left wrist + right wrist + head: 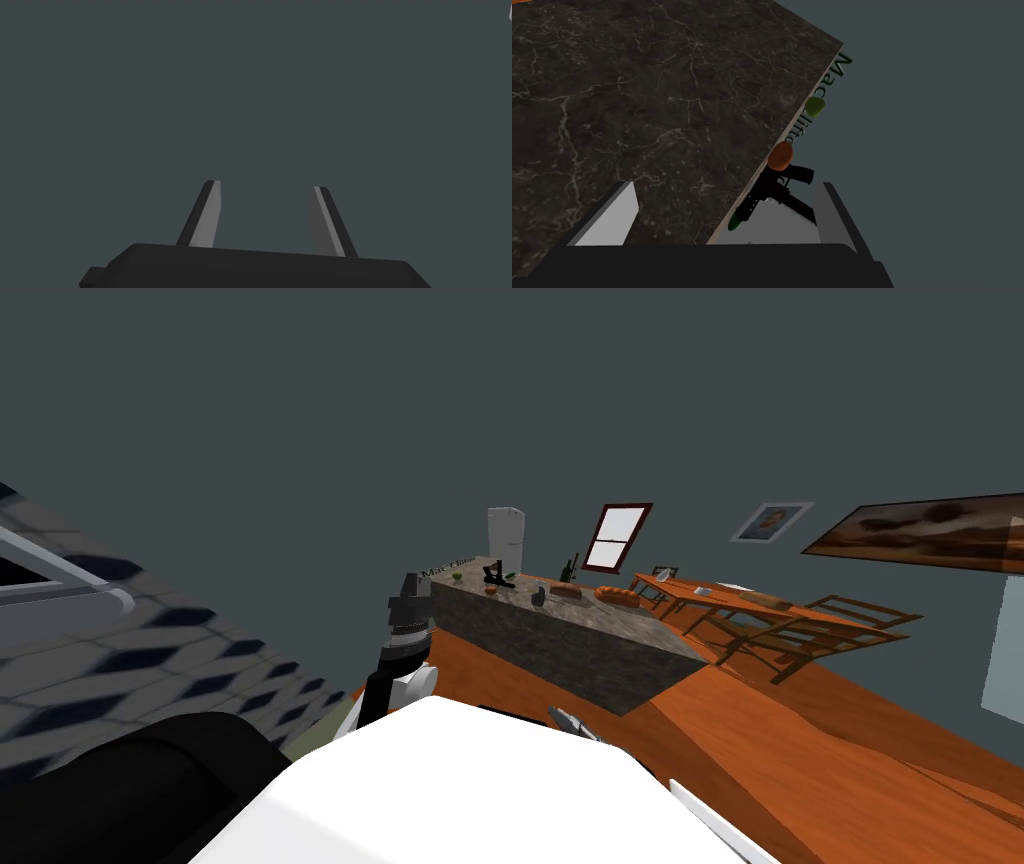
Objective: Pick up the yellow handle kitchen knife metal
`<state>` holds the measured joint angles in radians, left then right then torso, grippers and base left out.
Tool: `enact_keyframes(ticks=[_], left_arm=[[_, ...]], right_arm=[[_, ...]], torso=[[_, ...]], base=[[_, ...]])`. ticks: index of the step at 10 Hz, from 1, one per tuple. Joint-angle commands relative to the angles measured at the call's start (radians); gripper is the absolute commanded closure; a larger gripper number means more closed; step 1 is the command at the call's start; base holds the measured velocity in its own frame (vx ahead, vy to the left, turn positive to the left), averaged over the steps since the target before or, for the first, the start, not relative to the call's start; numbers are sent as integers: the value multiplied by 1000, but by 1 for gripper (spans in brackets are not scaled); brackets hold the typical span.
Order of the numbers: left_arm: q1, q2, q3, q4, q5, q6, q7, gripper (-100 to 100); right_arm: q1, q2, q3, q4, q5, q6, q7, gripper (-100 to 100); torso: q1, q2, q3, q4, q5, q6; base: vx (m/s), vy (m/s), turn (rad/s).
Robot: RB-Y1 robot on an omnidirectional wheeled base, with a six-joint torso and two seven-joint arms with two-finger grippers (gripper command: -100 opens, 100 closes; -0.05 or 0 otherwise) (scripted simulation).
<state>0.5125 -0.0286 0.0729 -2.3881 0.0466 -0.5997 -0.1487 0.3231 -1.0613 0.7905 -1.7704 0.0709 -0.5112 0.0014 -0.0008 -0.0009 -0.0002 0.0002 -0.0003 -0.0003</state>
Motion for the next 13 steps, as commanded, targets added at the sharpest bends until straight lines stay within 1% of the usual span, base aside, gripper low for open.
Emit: enact_keyframes(ticks=[1, 2, 3, 4, 5, 6, 7, 8, 9, 10, 11, 12, 13], left_arm=[[0, 0, 0, 0, 0, 0, 0, 0], [0, 0, 0, 0, 0, 0, 0, 0], [0, 0, 0, 0, 0, 0, 0, 0], [0, 0, 0, 0, 0, 0, 0, 0], [0, 0, 0, 0, 0, 0, 0, 0], [0, 0, 0, 0, 0, 0, 0, 0], [0, 0, 0, 0, 0, 0, 0, 0], [0, 0, 0, 0, 0, 0, 0, 0], [0, 0, 0, 0, 0, 0, 0, 0], [0, 0, 0, 0, 0, 0, 0, 0], [0, 0, 0, 0, 0, 0, 0, 0], [0, 0, 0, 0, 0, 0, 0, 0], [0, 0, 0, 0, 0, 0, 0, 0]], right_arm=[[-14, -50, 34, 39, 4, -10, 9, -100], [-14, -55, 34, 39, 4, -10, 9, -100], [-41, -97, 81, 82, 9, -22, 26, -100], [-41, -128, 93, 97, 9, -22, 26, -100], [-69, -155, 134, 142, 14, -34, 44, -100], [-69, -190, 150, 155, 14, -34, 44, -100], [-97, -229, 183, 189, 19, -47, 63, -100], [-97, -261, 207, 212, 19, -47, 63, -100], [-97, -267, 207, 212, 19, -47, 63, -100], [-125, -301, 254, 269, 23, -60, 82, -100], [-125, -331, 263, 269, 23, -60, 82, -100], [-154, -369, 302, 303, 26, -75, 101, -100], [-154, -392, 318, 324, 26, -75, 101, -100]], torso=[[0, 0, 0, 0, 0, 0], [0, 0, 0, 0, 0, 1], [0, 0, 0, 0, 0, 1], [0, -1, 0, 0, 0, 0], [0, -1, -1, 0, 0, 1], [1, -2, -1, 0, 0, 0], [1, -2, -1, 0, 0, 1], [1, -3, -2, 0, 0, 0], [1, -3, -2, -1, 0, 1], [1, -2, -1, 0, 0, 1], [2, -3, -1, 0, 0, 0], [2, -3, -2, -1, 0, 1], [2, -4, -2, -1, 0, 0]], base=[[-9, -1, 187], [0, 0, 0], [0, 10, 214], [1, 6, 170], [11, 20, 297], [13, 12, 146], [24, 26, 290], [27, 19, 142], [13, 6, -17], [28, 25, 287], [33, 20, 191], [48, 25, 289], [52, 23, 170]])
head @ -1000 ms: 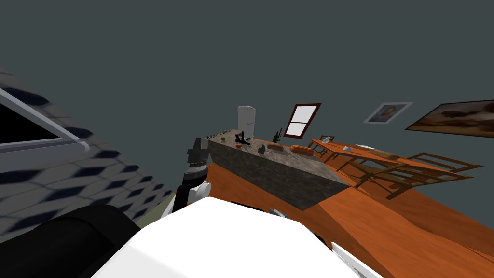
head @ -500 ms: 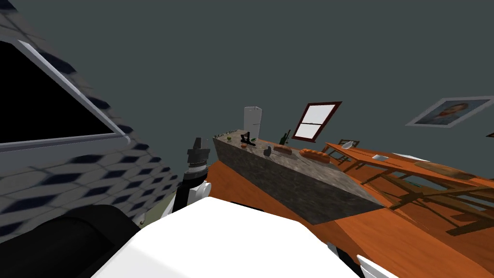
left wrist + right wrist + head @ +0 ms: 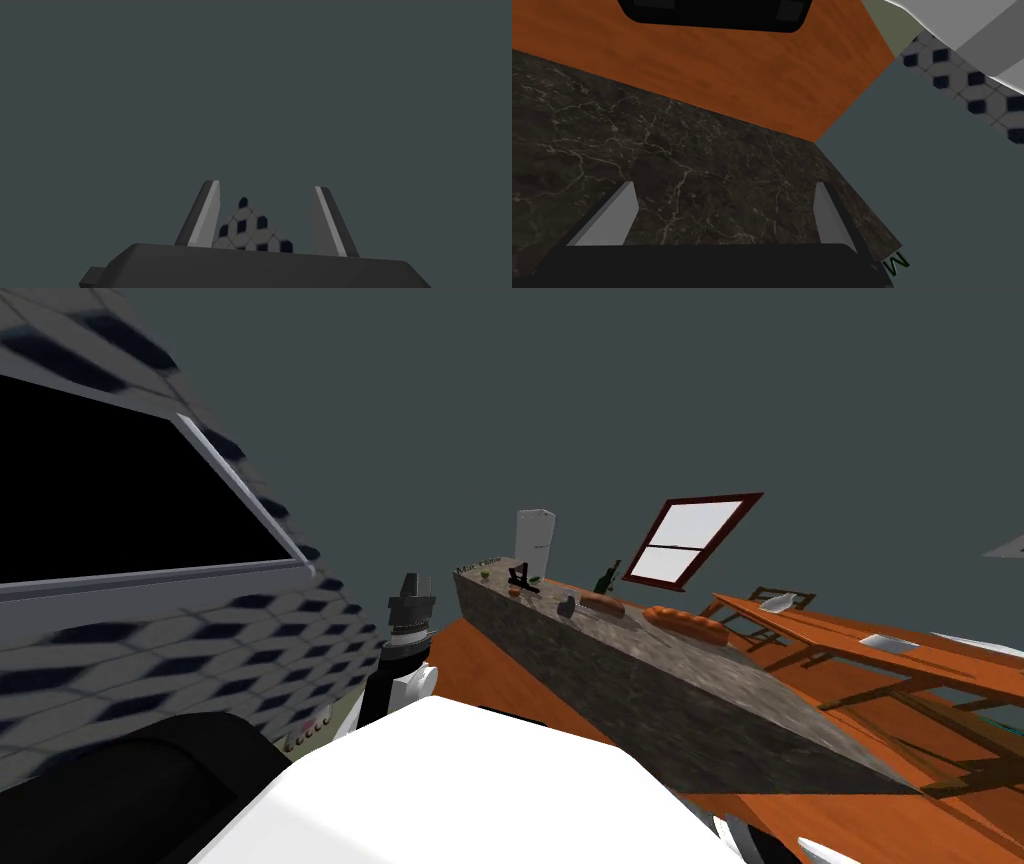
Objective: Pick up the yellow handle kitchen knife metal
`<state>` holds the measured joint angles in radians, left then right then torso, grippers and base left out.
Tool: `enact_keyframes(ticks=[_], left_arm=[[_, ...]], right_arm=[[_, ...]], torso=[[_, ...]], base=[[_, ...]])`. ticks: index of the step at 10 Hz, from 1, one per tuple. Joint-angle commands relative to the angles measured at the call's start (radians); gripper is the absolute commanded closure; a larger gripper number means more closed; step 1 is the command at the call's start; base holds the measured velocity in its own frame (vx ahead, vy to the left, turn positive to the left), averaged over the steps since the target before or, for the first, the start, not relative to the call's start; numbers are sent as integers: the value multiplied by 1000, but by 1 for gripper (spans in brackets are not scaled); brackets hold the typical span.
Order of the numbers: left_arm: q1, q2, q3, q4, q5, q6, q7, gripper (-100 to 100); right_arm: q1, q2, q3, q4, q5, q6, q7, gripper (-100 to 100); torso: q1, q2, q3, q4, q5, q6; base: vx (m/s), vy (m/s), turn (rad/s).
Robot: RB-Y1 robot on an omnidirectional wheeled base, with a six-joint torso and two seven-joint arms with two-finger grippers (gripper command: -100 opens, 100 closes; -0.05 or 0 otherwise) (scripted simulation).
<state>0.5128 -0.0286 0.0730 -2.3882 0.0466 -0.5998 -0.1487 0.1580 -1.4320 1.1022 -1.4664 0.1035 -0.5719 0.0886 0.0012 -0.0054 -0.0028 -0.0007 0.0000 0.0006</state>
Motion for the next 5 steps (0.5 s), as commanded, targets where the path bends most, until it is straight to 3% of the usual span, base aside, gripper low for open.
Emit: enact_keyframes(ticks=[1, 2, 5], left_arm=[[0, 0, 0, 0, 0, 0, 0, 0], [0, 0, 0, 0, 0, 0, 0, 0], [0, 0, 0, 0, 0, 0, 0, 0]], right_arm=[[-17, -50, 50, 50, -4, -29, 34, -100], [-17, -76, 59, 74, -4, -29, 34, -100], [-73, -174, 144, 153, -1, -59, 73, -100]], torso=[[0, 0, 0, 0, 0, 0], [0, -1, 0, 0, 0, -1], [0, -2, -2, -1, 0, 0]], base=[[62, 31, 318], [71, 16, 166], [97, 19, 267]])
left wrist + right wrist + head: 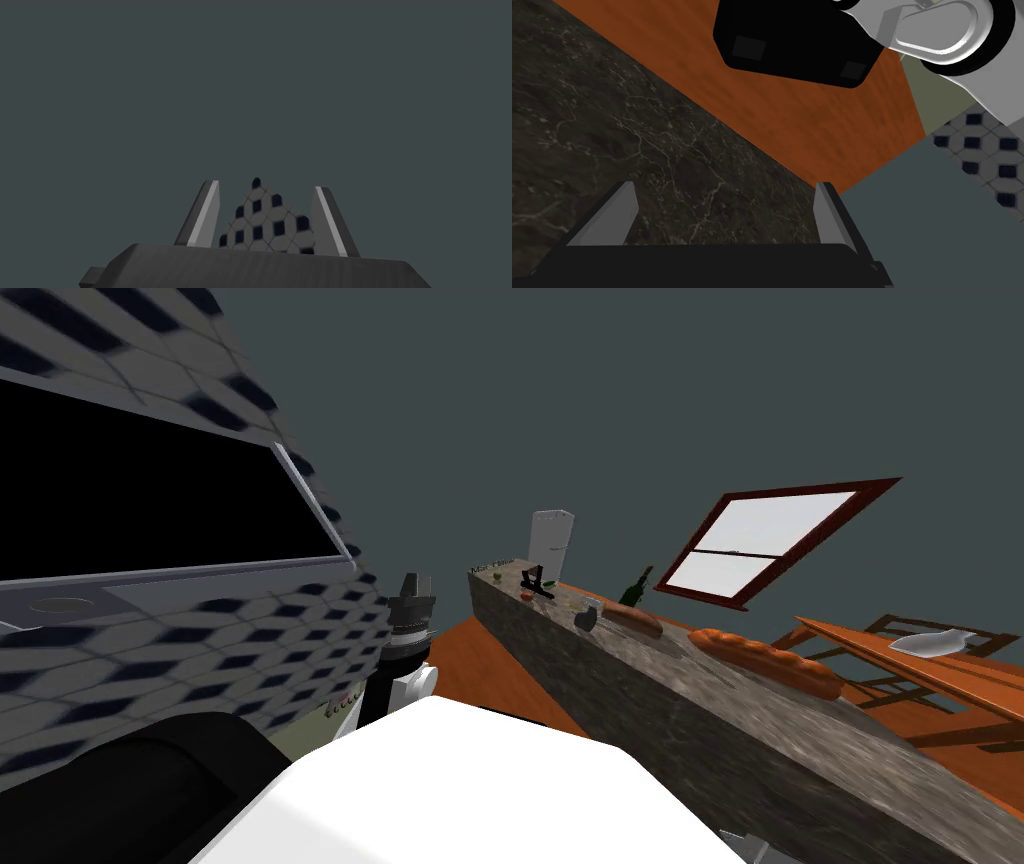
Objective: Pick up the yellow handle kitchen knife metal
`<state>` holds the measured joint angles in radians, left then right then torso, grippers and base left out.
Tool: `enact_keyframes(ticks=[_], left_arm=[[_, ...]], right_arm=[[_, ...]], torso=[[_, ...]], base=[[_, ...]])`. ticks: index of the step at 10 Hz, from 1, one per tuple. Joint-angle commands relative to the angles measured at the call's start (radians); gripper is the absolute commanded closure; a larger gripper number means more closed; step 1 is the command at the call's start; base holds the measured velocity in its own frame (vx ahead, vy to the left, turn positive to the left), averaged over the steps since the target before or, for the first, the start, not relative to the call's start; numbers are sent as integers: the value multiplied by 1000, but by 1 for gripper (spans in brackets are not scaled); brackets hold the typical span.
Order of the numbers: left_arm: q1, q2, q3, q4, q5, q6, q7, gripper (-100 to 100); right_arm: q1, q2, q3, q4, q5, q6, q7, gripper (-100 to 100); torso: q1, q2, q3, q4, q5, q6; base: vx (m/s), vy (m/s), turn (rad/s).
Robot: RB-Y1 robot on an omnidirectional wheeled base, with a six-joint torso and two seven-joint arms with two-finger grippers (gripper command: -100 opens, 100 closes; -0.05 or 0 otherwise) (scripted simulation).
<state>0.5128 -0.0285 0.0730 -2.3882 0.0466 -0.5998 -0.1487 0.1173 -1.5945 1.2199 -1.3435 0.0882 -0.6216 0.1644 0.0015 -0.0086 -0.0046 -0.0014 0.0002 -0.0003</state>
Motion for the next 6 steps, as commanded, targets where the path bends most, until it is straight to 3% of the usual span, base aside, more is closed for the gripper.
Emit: enact_keyframes(ticks=[1, 2, 3, 4, 5, 6], left_arm=[[0, 0, 0, 0, 0, 0, 0, 0], [0, 0, 0, 0, 0, 0, 0, 0], [0, 0, 0, 0, 0, 0, 0, 0], [0, 0, 0, 0, 0, 0, 0, 0], [0, 0, 0, 0, 0, 0, 0, 0], [0, 0, 0, 0, 0, 0, 0, 0]], right_arm=[[-32, -12, 42, 50, 15, -9, -3, -100], [-32, -12, 42, 54, 15, -9, -3, -100], [-59, -53, 87, 85, 15, -25, 17, -100], [-59, -53, 89, 104, 15, -25, 17, -100], [-86, -80, 134, 151, 15, -40, 36, -100], [-86, -89, 134, 151, 15, -40, 36, -100]], torso=[[0, 0, 0, 0, 0, 0], [0, 1, 1, 0, -1, 1], [0, 4, 2, 1, -1, 2], [0, 2, 1, 0, 0, 0], [-1, 1, 0, 0, 0, 2], [0, -1, 0, 0, 0, 1]], base=[[79, 5, 166], [31, 2, -18], [78, 19, 333], [101, -2, 182], [121, 7, 227], [105, 2, 194]])
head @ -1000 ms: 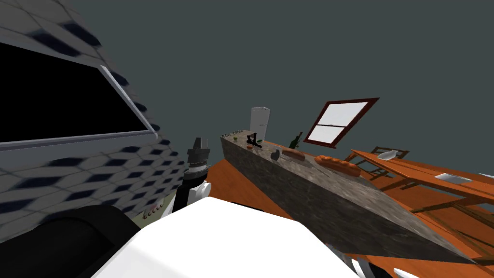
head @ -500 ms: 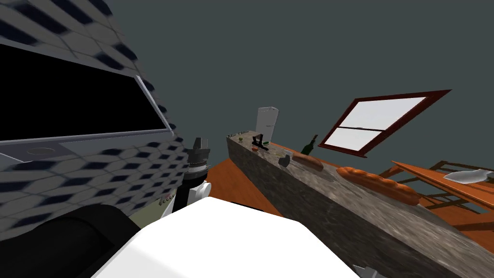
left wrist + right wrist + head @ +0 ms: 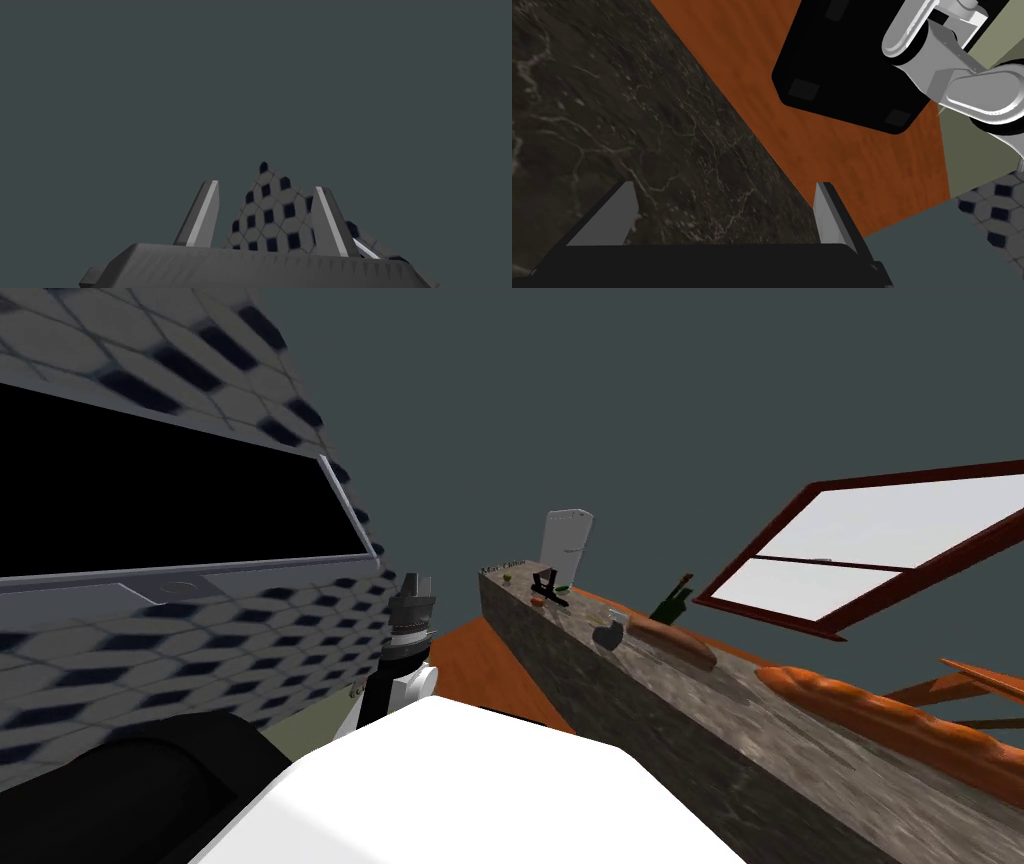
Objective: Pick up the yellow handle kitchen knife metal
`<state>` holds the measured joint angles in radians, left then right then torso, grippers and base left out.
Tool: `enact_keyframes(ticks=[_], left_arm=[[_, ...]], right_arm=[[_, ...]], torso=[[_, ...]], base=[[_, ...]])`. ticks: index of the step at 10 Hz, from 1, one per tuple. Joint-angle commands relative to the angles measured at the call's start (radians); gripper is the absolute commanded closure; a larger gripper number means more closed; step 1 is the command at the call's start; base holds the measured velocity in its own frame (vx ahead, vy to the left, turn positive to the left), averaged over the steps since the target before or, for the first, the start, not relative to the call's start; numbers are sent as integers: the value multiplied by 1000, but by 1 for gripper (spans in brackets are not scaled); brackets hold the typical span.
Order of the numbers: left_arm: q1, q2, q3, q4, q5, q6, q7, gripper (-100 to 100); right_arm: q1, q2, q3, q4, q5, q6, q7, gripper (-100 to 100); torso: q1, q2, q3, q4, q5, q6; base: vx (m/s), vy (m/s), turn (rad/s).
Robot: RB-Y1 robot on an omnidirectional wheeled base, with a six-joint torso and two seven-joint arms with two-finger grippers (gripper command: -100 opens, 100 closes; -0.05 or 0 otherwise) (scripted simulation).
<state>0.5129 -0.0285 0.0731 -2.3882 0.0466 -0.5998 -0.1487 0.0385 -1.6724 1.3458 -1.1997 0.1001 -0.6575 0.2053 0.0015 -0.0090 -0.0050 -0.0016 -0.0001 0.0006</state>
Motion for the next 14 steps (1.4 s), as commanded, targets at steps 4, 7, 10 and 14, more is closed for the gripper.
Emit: enact_keyframes(ticks=[4, 7, 10, 14], left_arm=[[0, 0, 0, 0, 0, 0, 0, 0], [0, 0, 0, 0, 0, 0, 0, 0], [0, 0, 0, 0, 0, 0, 0, 0], [0, 0, 0, 0, 0, 0, 0, 0]], right_arm=[[-84, -87, 123, 136, -1, -49, 49, -100], [-128, -110, 184, 197, -5, -77, 82, -100], [-164, -108, 234, 258, -10, -103, 110, -100], [-207, -42, 296, 294, -16, -147, 150, -100]], torso=[[0, -6, -3, -1, 0, 0], [1, -3, -2, -1, 0, 0], [0, -6, -4, -1, 0, 0], [0, -10, -6, -2, -1, 0]], base=[[181, -12, 310], [171, -18, 272], [194, -60, 244], [222, -75, 286]])
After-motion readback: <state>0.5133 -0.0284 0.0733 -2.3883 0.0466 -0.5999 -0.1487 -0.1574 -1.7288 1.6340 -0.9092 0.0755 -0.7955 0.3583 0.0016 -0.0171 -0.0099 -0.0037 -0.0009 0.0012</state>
